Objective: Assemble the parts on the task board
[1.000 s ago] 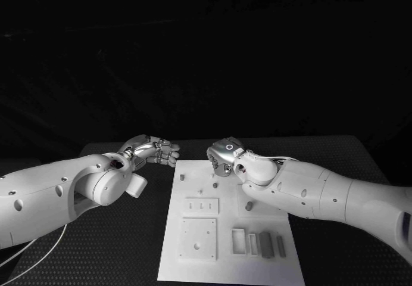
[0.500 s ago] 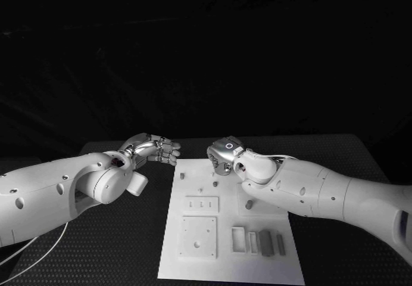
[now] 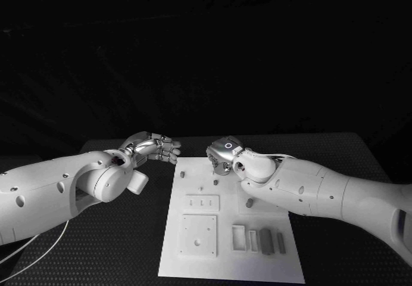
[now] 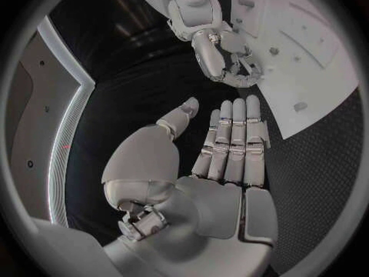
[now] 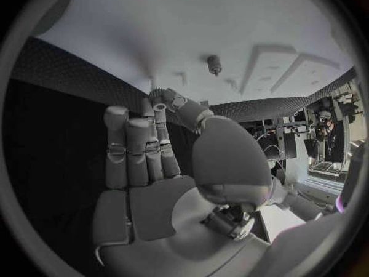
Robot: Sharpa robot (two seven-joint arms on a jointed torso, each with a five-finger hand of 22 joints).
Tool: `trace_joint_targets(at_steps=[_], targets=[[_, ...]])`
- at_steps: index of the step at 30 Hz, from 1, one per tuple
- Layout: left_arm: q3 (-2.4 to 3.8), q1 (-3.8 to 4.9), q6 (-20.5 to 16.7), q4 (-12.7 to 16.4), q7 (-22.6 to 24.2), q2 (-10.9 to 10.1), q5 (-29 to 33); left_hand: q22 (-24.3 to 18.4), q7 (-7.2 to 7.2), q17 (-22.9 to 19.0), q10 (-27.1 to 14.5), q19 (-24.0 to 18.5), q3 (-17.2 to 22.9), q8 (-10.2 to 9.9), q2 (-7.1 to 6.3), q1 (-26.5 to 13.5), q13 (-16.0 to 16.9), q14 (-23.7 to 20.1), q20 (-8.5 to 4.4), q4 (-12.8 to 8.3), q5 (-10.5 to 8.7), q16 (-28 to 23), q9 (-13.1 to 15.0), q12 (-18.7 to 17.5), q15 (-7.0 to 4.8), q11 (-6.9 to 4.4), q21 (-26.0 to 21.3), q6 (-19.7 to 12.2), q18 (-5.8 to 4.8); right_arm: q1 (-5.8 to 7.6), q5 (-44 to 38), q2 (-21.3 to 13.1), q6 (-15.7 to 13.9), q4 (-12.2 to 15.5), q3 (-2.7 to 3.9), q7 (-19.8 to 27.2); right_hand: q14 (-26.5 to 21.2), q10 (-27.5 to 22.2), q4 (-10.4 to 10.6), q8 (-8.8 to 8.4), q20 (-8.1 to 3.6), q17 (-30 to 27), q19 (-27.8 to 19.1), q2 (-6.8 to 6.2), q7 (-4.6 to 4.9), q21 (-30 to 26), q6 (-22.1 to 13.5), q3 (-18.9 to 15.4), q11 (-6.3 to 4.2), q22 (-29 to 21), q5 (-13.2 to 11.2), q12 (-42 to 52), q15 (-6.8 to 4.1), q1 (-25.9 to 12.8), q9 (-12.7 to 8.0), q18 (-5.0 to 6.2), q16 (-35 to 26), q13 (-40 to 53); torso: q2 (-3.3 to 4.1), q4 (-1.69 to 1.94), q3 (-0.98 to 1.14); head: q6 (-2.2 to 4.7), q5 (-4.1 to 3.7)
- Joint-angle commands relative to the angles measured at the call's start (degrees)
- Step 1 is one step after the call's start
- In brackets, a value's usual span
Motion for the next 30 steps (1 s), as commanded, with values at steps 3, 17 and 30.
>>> trace_joint_targets(at_steps=[3,17,30], targets=[[0.05,0.2,0.56,0.31,0.34,0.04,-0.17,0.07,0.46,0.09,0.02,-0.5,0.03,-0.27,-0.15,-0.42,0.07,-0.07,0.04,0.26,0.25,-0.26,0.05,-0.35,0.33,0.24,-0.37,0.13,0.7,-0.08,0.03,0.17,0.98,-0.28,-0.04,0.63,-0.19,2.21,0.48,0.1,-0.31,0.02,-0.05,0.3,0.0,0.22,0.53,0.99,-1.2,1.25,0.13,0.39,-0.46,0.1,0.02,4.88,0.21,5.36,0.0,-0.04,0.03,-0.11,0.08],[0.05,0.29,0.54,0.32,0.3,0.07,-0.18,0.1,0.46,0.16,0.04,-0.5,0.02,-0.3,-0.18,-0.41,0.12,-0.05,0.05,0.26,0.25,-0.32,0.06,-0.42,0.33,0.24,-0.39,0.14,0.7,-0.19,0.4,0.4,1.58,-0.69,-0.16,0.84,-0.22,2.17,0.48,0.04,-0.3,-0.01,-0.09,0.3,0.01,0.23,0.51,1.03,-1.19,1.24,0.13,0.33,-0.44,0.05,0.06,4.88,0.21,5.46,-0.01,-0.08,0.03,-0.28,0.2],[0.06,0.42,0.55,0.3,0.29,0.15,-0.27,0.12,0.46,0.23,0.06,-0.51,0.01,-0.33,-0.2,-0.4,0.17,-0.04,0.05,0.27,0.25,-0.4,0.07,-0.49,0.33,0.24,-0.41,0.14,0.7,-0.19,0.25,0.99,0.24,-1.57,-0.18,0.21,-0.35,1.85,0.48,-0.2,-0.25,-0.14,-0.28,0.36,0.11,0.18,0.29,1.19,-1.06,1.2,0.13,0.04,-0.31,-0.05,0.15,4.88,0.11,5.68,0.1,0.04,0.0,-0.22,0.13]])
